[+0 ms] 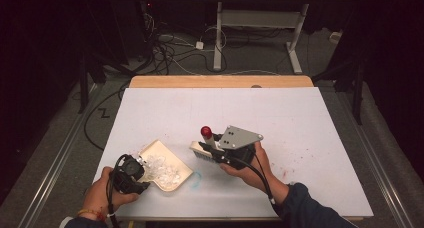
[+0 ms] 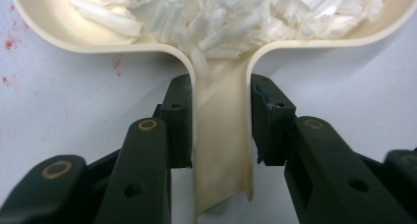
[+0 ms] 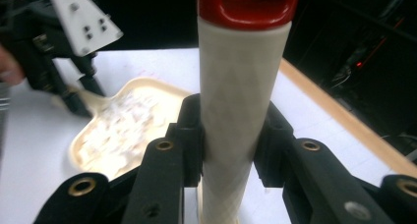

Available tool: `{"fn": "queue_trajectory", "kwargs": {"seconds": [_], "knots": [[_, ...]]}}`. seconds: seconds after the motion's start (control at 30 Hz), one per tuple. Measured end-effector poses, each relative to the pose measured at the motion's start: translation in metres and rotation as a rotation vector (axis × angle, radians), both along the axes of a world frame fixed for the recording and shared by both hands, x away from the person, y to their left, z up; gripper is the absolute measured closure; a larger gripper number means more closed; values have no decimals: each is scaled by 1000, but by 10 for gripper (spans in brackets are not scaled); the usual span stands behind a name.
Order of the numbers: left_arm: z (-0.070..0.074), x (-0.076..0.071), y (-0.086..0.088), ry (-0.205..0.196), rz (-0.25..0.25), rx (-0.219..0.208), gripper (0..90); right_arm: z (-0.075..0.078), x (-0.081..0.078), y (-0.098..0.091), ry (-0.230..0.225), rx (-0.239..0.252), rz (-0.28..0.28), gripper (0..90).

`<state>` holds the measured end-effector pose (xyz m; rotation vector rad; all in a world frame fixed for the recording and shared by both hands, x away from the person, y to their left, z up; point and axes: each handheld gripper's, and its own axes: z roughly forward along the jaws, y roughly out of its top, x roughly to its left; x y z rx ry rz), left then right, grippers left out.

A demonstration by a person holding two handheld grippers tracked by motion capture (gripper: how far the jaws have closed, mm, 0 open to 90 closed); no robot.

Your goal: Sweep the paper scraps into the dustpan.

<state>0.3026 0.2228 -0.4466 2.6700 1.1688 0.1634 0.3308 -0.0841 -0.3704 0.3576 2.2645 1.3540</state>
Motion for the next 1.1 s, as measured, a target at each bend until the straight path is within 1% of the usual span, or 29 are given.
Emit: {"fn": "queue_trajectory", "kwargs": {"seconds": [0.03,0.13,0.17,0.2,0.3,0.33,0.37,0.4,0.43,0.5,0.57,0.63,0.67,0.7,0.73,0.77,0.8,0.87,0.9,0.93,1.0,1.1], "knots": [[0,0,0,-1,0,-2,629,0,5,5,-17,4,-11,700],[0,1,3,-4,3,-17,630,-1,20,16,-35,24,-49,700],[-1,1,3,-6,8,-23,629,-2,25,20,-40,39,-61,700],[-1,1,3,-5,9,-26,630,-4,30,24,-56,52,-70,700],[-1,2,5,-9,20,-39,629,-12,39,39,-84,27,-100,700],[-1,3,6,-8,22,-44,630,-15,41,44,-98,13,-97,700],[-2,4,6,-8,28,-53,630,-17,41,49,-97,9,-92,700],[-2,4,7,-10,33,-59,630,-19,41,53,-93,13,-71,700],[-2,5,7,-11,34,-63,630,-19,41,58,-86,16,-41,700],[-2,6,7,-15,41,-67,630,-22,40,66,-70,18,-7,698],[-2,6,7,-23,50,-68,630,-22,37,69,-51,12,26,696],[-3,6,8,-22,53,-73,630,-21,30,69,-41,12,63,696],[-3,7,8,-23,55,-72,630,-19,26,67,-27,23,86,698],[-2,7,8,-21,54,-69,630,-17,21,66,-13,33,120,700],[-2,7,7,-23,54,-66,630,-15,17,64,-4,42,140,700],[-2,7,7,-24,54,-65,630,-12,12,62,12,59,171,700],[-2,7,7,-23,55,-67,630,-10,8,61,11,65,175,700],[-3,8,8,-26,71,-81,630,-5,0,57,-8,72,178,700],[-3,8,8,-27,74,-79,630,-3,-3,55,-17,67,178,700],[-3,9,8,-29,76,-78,630,0,-5,51,-27,75,177,700],[-3,9,7,-32,85,-81,630,4,-7,44,-27,79,170,700],[-3,10,7,-41,100,-89,630,10,-6,28,-35,94,139,700]]}}
